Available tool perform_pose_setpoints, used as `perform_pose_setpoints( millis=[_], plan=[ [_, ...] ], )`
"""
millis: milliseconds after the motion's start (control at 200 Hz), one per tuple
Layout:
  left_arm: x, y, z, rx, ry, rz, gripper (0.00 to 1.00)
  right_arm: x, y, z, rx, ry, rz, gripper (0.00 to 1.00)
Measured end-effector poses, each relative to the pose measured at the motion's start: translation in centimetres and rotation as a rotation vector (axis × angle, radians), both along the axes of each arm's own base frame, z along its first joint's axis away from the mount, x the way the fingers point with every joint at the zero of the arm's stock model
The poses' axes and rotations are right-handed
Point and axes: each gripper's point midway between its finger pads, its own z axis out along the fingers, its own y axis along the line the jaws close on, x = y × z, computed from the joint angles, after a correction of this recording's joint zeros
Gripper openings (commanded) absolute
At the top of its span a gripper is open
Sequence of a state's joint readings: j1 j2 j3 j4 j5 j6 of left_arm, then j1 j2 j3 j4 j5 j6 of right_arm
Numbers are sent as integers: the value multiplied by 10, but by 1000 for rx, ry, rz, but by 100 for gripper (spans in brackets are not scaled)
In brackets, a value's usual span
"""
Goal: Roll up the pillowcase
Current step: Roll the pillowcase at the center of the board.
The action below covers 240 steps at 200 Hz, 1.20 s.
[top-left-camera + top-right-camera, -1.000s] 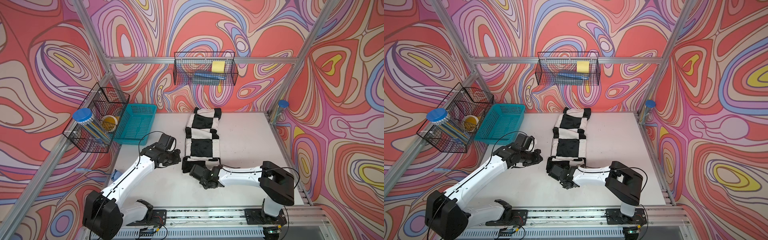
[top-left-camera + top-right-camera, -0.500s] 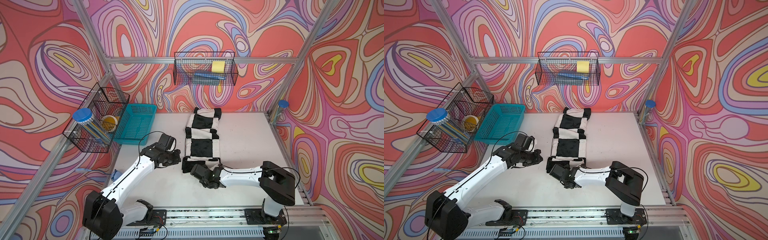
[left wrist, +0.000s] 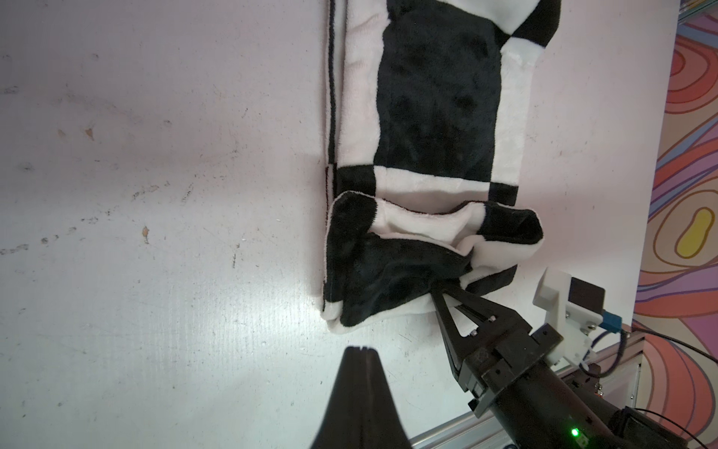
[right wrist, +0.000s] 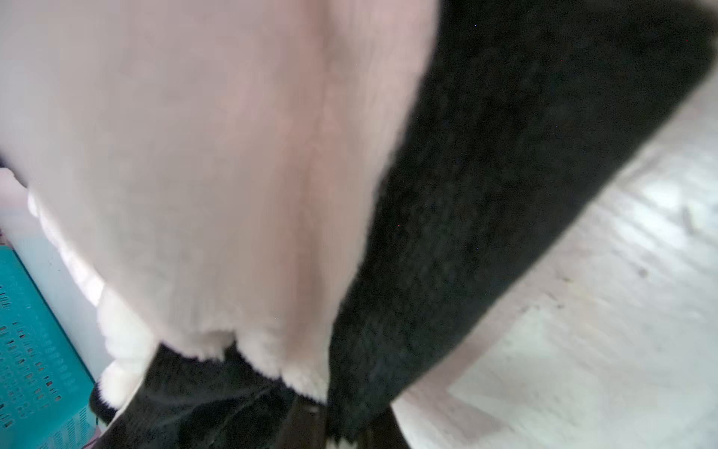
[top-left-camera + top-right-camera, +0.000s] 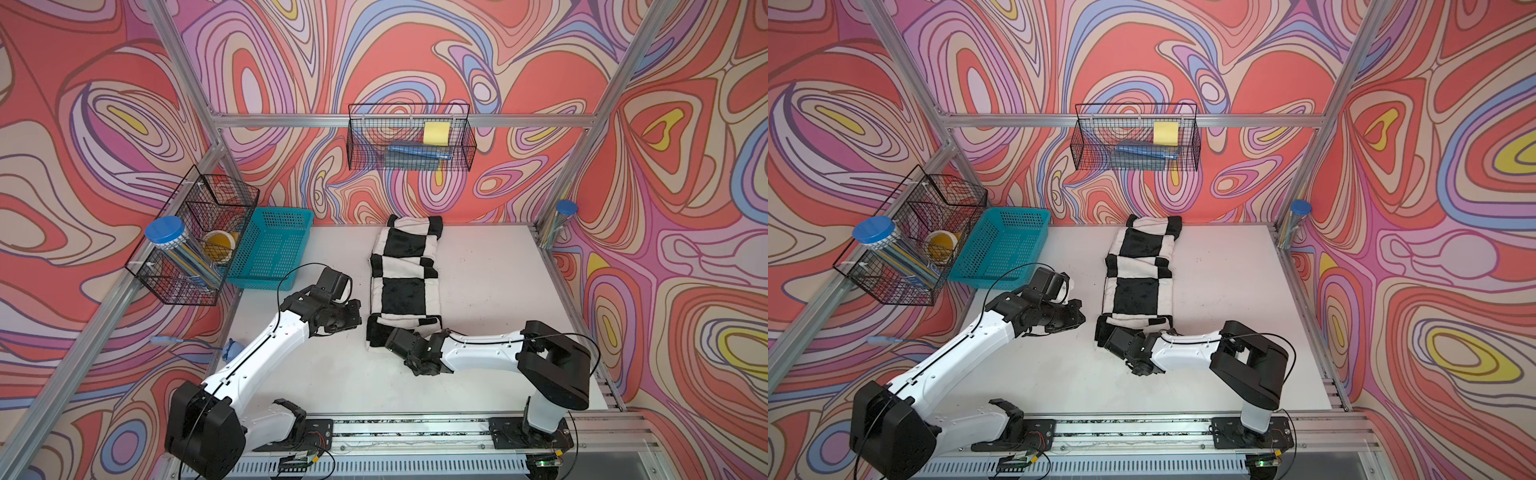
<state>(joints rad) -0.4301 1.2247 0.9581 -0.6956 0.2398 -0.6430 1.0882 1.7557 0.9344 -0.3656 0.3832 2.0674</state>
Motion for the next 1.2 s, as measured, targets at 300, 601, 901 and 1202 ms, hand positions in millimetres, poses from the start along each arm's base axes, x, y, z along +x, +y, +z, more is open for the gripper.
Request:
perform_pose_setpoints(
  millis=[300, 601, 901, 1202],
  plan=[
    [-1, -1, -1, -4, 3, -3, 0, -14, -31, 3, 22, 82, -16, 3],
    [-19, -18, -42, -38, 109, -42, 0, -75, -64, 55, 14, 221, 76, 5],
    [-22, -82, -50, -64, 147, -194, 0, -74, -81, 70, 16, 265, 29, 7],
    [-11, -96, -39, -98, 137, -211, 0, -35, -88, 72, 58, 289, -14, 14]
  ],
)
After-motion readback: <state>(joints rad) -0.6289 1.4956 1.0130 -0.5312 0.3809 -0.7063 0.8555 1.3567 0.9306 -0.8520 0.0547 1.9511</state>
